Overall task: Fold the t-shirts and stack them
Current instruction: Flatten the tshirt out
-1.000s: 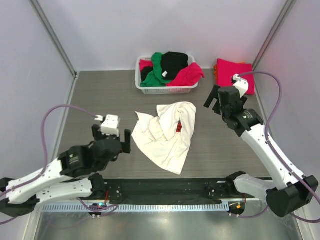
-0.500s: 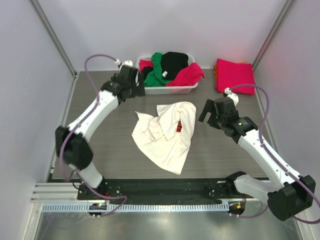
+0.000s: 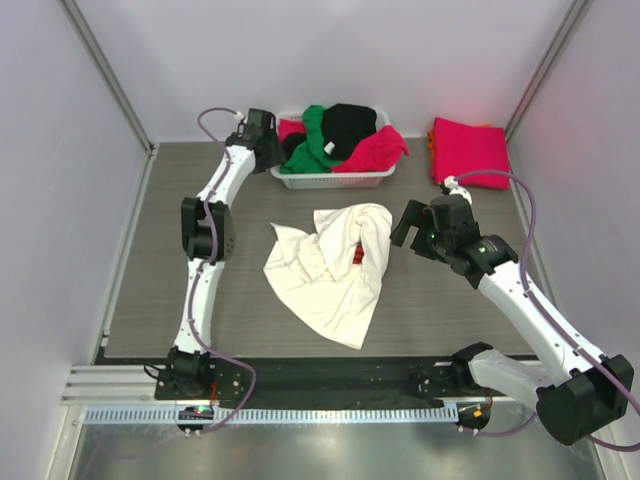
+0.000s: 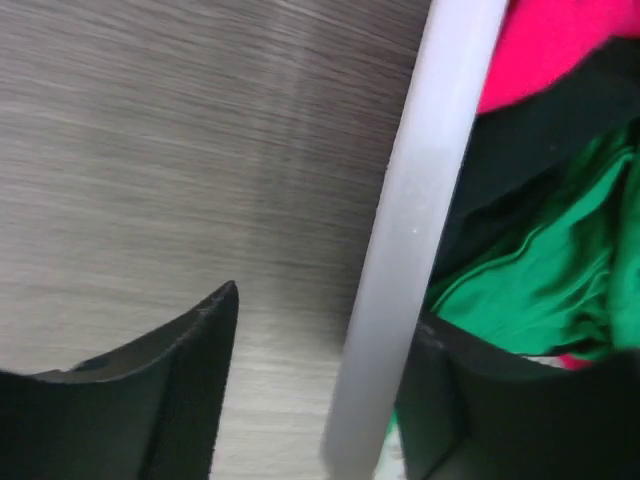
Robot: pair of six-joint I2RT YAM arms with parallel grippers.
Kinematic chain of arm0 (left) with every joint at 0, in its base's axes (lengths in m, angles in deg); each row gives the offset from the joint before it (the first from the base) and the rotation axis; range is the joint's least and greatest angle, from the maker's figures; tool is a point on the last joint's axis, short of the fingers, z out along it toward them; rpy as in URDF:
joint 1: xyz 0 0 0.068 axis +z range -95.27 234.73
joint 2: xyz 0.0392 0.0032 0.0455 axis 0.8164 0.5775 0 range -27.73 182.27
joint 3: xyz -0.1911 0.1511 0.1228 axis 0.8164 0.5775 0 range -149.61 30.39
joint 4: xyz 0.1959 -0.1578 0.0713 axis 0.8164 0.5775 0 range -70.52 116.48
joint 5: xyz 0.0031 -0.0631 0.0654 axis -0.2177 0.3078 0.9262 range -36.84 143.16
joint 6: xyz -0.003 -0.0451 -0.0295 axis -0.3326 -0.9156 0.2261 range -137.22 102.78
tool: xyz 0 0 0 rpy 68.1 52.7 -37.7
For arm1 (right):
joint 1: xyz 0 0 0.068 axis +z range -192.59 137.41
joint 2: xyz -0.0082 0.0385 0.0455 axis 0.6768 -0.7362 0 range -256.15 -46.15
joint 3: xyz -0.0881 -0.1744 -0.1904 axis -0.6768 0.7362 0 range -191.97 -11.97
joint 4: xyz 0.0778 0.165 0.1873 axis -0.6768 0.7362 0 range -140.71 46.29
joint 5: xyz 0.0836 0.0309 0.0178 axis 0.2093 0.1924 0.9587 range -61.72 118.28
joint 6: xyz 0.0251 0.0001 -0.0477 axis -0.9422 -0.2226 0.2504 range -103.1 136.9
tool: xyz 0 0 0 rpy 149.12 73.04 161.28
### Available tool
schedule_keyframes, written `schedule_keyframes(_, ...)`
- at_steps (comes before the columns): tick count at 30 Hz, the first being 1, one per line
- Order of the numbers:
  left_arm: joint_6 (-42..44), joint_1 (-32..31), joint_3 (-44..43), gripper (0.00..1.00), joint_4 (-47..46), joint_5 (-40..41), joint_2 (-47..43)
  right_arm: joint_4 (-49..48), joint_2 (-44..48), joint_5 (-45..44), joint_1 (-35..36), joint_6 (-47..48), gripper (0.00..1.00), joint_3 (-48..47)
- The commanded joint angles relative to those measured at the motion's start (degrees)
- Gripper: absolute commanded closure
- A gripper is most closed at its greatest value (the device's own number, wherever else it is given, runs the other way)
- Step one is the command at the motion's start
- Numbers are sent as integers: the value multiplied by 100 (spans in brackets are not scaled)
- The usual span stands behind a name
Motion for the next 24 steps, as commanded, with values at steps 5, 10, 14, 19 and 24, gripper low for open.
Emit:
schedule_keyframes(5,-560,191,170,93,-225,-535,-327,-151,55,87,20,197,2,-122)
schedule_keyframes(10,-912,402,1328,100,38,-422,-1317,-186,29,114,28,189,2,-157)
schedule_keyframes(14,-1149,709,3423,100,162,-9,-2584,-265,-15,122,28,189,2,-95)
schedule_keyframes(19,-1981,1350,5722,100,-49,518,-4333,-301,-33,289,37,75,3,-122)
schedule_keyframes(24,-3134,2335,7621,100,-609,292,-6089,-283,291,281,55,-40,3,-43)
